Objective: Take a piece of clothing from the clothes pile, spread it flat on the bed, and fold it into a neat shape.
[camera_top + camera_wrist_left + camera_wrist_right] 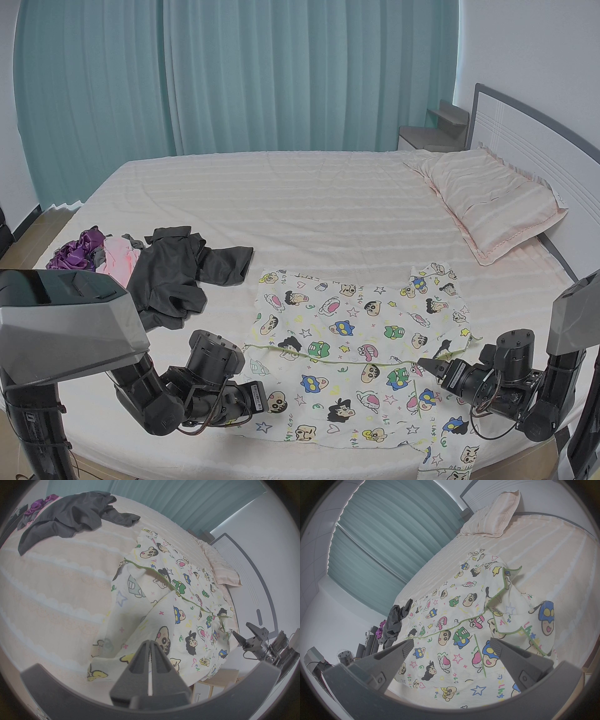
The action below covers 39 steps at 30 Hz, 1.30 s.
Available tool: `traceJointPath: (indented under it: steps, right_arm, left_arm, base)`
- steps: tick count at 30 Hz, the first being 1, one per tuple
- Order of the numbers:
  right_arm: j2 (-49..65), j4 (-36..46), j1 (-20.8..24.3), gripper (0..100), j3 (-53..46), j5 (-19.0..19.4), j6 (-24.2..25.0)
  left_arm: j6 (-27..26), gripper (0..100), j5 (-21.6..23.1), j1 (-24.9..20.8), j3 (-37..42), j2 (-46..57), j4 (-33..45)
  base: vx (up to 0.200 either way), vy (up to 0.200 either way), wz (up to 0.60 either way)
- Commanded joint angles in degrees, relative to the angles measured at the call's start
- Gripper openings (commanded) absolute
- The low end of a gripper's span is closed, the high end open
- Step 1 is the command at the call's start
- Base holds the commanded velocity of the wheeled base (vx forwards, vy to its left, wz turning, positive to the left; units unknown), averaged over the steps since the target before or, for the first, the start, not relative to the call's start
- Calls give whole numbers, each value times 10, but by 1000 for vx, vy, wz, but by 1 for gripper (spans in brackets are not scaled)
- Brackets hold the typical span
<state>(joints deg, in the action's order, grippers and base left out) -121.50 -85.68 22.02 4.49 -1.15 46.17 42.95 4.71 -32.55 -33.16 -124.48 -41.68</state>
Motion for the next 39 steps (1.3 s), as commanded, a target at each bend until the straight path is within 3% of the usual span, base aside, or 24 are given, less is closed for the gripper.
traceJointPath:
  steps: [1, 19, 24, 30, 39]
  right_arm:
    - [0, 0, 0, 100, 0, 0, 0]
    - [0, 0, 0, 100, 0, 0, 0]
    - [-1, 0, 0, 100, 0, 1, 0]
    - [-2, 0, 0, 100, 0, 1, 0]
    - [-3, 0, 0, 100, 0, 1, 0]
  left_arm:
    - [0, 0, 0, -7, 1, 1, 0]
    - [-24, 0, -3, -132, -38, -28, -2]
    - [-24, 0, -8, -148, -38, -38, -2]
    - [-24, 0, -44, -165, -27, -38, 2]
    - [-4, 0, -47, -159, -13, 1, 0]
  base:
    - [0, 0, 0]
    - [0, 0, 0]
    - [0, 0, 0]
    - [0, 0, 0]
    - [0, 0, 0]
